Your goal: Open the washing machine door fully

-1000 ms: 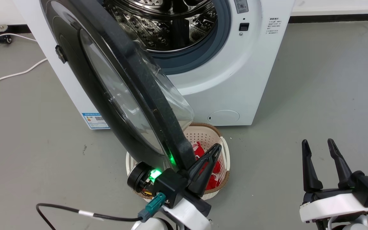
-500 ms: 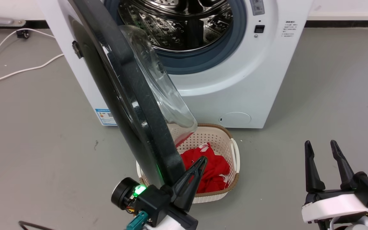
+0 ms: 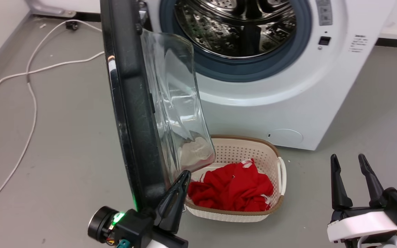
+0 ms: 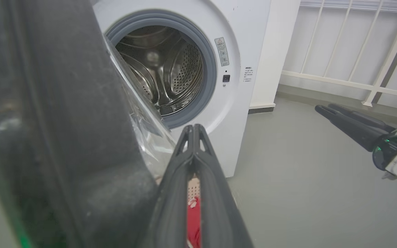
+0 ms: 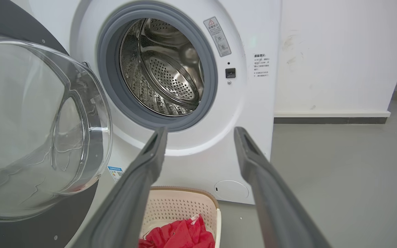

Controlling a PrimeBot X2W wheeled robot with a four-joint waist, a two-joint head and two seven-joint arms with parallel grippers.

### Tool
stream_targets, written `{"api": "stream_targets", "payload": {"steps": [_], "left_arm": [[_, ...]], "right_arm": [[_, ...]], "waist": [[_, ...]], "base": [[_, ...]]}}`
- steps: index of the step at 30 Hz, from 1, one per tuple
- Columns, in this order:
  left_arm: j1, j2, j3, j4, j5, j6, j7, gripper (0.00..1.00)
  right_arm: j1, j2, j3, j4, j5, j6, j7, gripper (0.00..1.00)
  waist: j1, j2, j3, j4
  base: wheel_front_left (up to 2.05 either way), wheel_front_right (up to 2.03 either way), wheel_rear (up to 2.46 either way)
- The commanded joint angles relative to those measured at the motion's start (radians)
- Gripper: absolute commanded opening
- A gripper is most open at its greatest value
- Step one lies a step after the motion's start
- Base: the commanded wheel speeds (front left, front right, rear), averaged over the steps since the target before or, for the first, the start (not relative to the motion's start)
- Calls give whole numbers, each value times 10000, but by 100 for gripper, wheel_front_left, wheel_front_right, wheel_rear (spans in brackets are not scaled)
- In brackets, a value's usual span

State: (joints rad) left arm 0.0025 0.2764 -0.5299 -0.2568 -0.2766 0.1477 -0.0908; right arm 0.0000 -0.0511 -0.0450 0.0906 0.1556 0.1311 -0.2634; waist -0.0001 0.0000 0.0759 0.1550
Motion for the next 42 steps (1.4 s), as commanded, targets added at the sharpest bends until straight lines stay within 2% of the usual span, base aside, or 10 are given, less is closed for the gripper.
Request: {"api": "stream_targets", "payload": {"steps": [1,12,20,26,35,38,42], "left_arm": [[171,153,246,-25,-28,222,54,0],[546,588,1260,-221,-83,959,-121,0],[306,1038,2553,316,-460,1310,-624,0],[-53,1132,3348,843,-1021,1251,-990,0],[-746,1703,5021,2447,-1607,1224,-1570,0],[-961,1903,5503,3025,-1777,1123,-1656,0],[-1420,2193,5956,3940,-1964,768,-1696,0]], "right_arm": [[30,16,-11,-55,8,-7,-1,100],[22,13,-135,-222,-39,-7,139,100],[-129,15,-204,-424,-158,-7,313,100],[-206,15,-159,-486,-211,-7,373,100],[-401,13,-203,-405,-190,-7,416,100],[-448,15,-235,-398,-184,-7,414,100],[-536,13,-240,-363,-204,-7,416,100]], "waist": [[1,0,14,380],[1,0,159,1683],[1,0,366,1986],[1,0,500,1932],[1,0,780,1504],[1,0,859,1393],[1,0,941,1286]], "base": [[0,0,0],[0,0,0],[0,0,0],[0,0,0],[0,0,0],[0,0,0],[0,0,0]]}}
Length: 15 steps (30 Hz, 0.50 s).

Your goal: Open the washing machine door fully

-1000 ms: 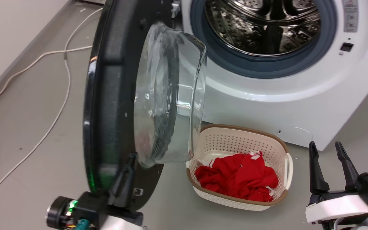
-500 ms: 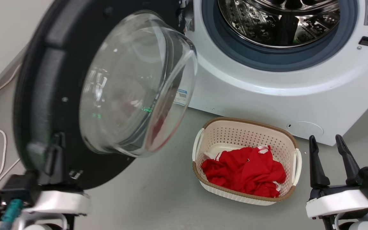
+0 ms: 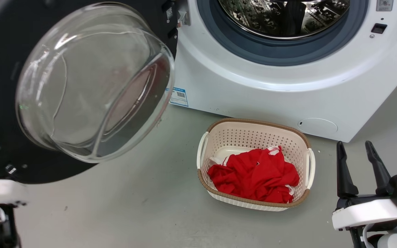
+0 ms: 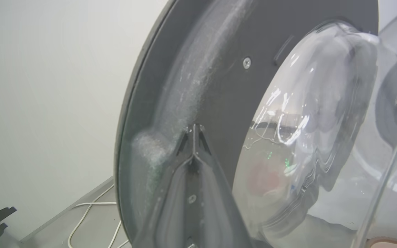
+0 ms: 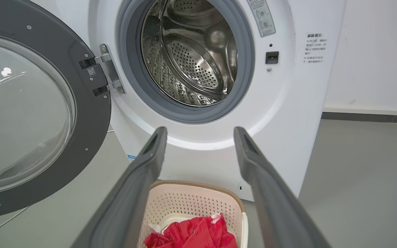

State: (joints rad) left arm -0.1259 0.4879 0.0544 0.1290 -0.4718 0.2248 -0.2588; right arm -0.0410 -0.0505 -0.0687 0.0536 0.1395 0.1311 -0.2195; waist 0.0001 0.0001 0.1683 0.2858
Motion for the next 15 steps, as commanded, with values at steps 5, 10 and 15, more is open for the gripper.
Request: {"api": "stream_targets", "payload": {"steps": [5,10,15], "left_arm": [[-649,290,428,1005,-88,-269,-58,0],[-1026,416,752,1646,-109,-484,-78,0],[-595,-120,1145,1380,217,-435,-62,0]], "right_arm": [[-193,8,-13,54,-74,-7,-24,100],[-269,9,-3,83,-105,-7,-7,100],[-198,9,-7,162,-180,-7,-107,100]], "waist": [[-1,-1,47,-125],[-1,-1,46,-226],[-1,-1,-163,-400]], "base": [[0,0,0],[0,0,0],[0,0,0]]}}
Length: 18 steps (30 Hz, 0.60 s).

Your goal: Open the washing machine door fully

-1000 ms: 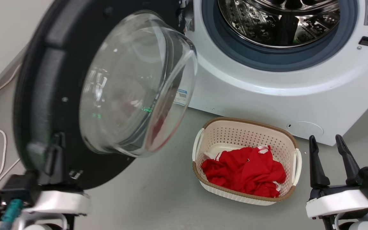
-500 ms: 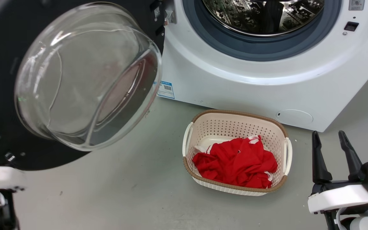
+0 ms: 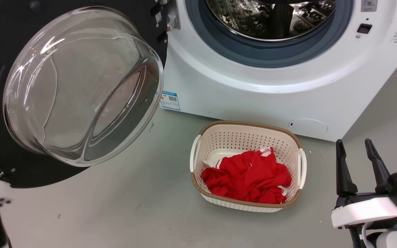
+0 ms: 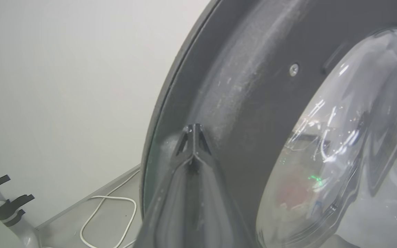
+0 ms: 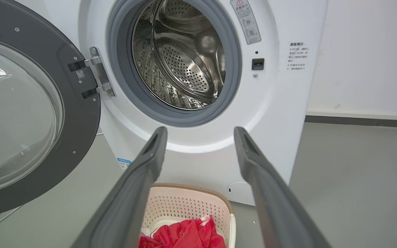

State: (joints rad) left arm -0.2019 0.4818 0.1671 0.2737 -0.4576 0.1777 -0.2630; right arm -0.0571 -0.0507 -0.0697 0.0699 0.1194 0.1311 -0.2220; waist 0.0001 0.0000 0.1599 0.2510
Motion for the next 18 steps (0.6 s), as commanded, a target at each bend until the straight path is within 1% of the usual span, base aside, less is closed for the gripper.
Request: {"api": "stream_targets", "payload": {"steps": [1,5,10,14,18], "left_arm": [[496,-398,50,-439,363,31,-22,0],[1140,-956,-26,-1290,911,63,-24,0],[1780,-1516,-581,-2229,1578,-26,-23,0],[2024,-1835,-1216,-2604,1905,-183,-23,0],[1925,-2078,-1863,-2570,2040,-402,-25,0]], "right_arm": [[39,11,2,76,116,-7,-105,100],[143,11,38,171,127,-7,-168,100],[261,10,36,163,-11,-7,-177,100],[369,10,45,77,-185,-7,-119,100],[410,10,85,-60,-242,-7,-78,100]], "waist": [[-1,0,-220,-111],[-1,0,-455,-183],[-1,0,-697,-327],[-1,0,-845,-524],[-1,0,-960,-782]], "base": [[0,0,0],[0,0,0],[0,0,0],[0,0,0],[0,0,0]]}}
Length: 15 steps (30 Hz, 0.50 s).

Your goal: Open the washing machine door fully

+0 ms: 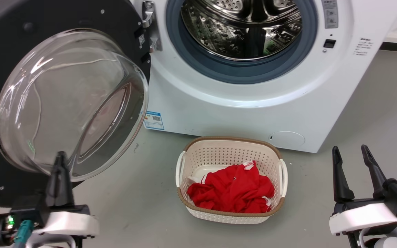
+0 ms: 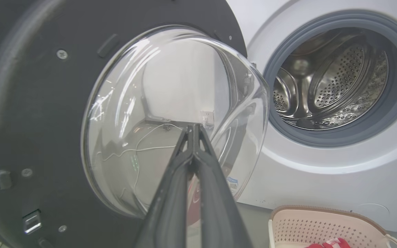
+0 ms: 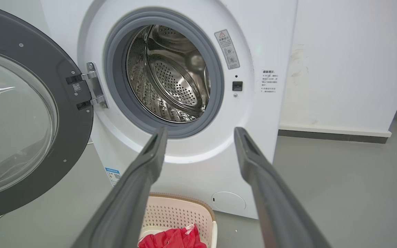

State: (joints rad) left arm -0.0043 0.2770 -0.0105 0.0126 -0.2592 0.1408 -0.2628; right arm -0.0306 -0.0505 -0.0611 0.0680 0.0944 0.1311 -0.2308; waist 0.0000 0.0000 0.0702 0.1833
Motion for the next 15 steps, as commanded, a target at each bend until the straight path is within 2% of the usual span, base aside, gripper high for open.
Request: {"api": "stream_targets", "payload": {"steps": [1,3,4,5,6,15], "left_arm": [[-149,-68,-184,101,51,-108,-25,0],[-313,-205,-441,220,106,-273,-26,0],[-380,-288,-559,290,95,-358,-27,18],[-484,-336,-655,359,111,-423,-26,49],[-583,-394,-728,408,145,-485,-27,100],[-1466,-1138,-1206,665,554,-979,-26,100]], "right_arm": [[148,9,26,-85,-30,-7,18,100],[137,9,52,-168,-61,-7,43,100],[138,8,42,-219,-102,-7,64,100],[150,8,33,-243,-133,-7,86,100],[164,8,25,-282,-131,-7,101,100],[211,9,-236,-715,-291,-7,176,100]], "waist": [[0,0,-81,-182],[0,0,-121,-330],[0,0,-127,-407],[0,0,-147,-486],[0,0,-145,-563],[0,0,-108,-1275]], "base": [[0,0,0],[0,0,0],[0,0,0],[0,0,0],[0,0,0],[0,0,0]]}}
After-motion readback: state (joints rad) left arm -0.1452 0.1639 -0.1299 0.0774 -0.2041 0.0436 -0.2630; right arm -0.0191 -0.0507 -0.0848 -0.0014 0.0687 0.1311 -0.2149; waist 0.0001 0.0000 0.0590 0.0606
